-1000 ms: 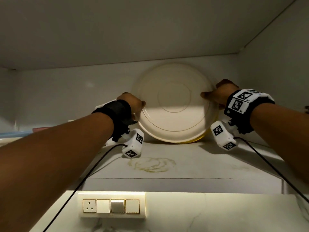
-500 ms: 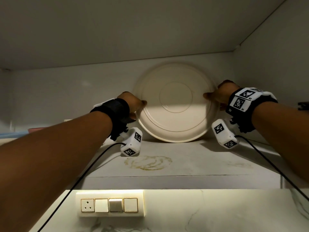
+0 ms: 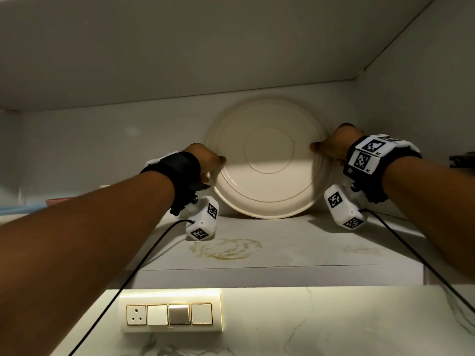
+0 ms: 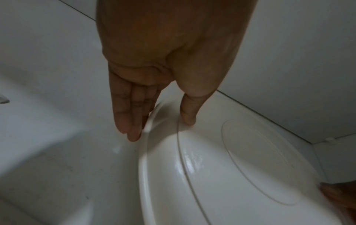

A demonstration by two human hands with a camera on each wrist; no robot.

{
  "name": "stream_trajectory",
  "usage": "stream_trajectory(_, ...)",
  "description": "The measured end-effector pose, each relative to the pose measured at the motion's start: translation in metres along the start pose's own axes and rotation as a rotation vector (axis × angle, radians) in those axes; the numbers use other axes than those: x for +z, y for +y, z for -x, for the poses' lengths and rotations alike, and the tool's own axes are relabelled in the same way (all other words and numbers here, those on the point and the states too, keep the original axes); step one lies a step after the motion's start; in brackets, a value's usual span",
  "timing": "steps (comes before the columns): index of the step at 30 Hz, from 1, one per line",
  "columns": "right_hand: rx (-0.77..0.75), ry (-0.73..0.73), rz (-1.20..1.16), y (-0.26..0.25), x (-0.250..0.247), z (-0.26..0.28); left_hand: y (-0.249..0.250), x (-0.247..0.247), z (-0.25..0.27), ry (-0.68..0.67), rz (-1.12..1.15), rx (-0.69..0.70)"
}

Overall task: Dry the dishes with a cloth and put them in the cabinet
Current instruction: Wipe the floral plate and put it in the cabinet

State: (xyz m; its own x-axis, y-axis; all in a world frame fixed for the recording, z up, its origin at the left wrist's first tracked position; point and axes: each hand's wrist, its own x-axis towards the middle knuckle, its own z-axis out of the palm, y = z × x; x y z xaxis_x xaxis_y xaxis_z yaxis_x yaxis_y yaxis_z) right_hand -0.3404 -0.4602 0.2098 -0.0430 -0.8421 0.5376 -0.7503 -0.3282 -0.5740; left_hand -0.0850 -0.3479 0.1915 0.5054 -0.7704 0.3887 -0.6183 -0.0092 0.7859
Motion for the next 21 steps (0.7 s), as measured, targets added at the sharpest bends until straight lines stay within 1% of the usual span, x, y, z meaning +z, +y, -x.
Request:
stream_trajectory(5, -0.008, 0.003, 0.014, -0.002, -0.005, 0.009, 0.004, 0.000, 0.008, -0.019, -0.008, -0.008)
stream_trajectory(15, -0.009, 0.009, -0.021, -0.004, -0.013, 0.019, 0.011, -0.006, 0.021, -0.005, -0.016, -0.013)
stream_trajectory(21, -0.044, 0.026, -0.048, -0.008, -0.022, 0.027, 0.016, -0.011, 0.031, 0.017, -0.047, 0.000)
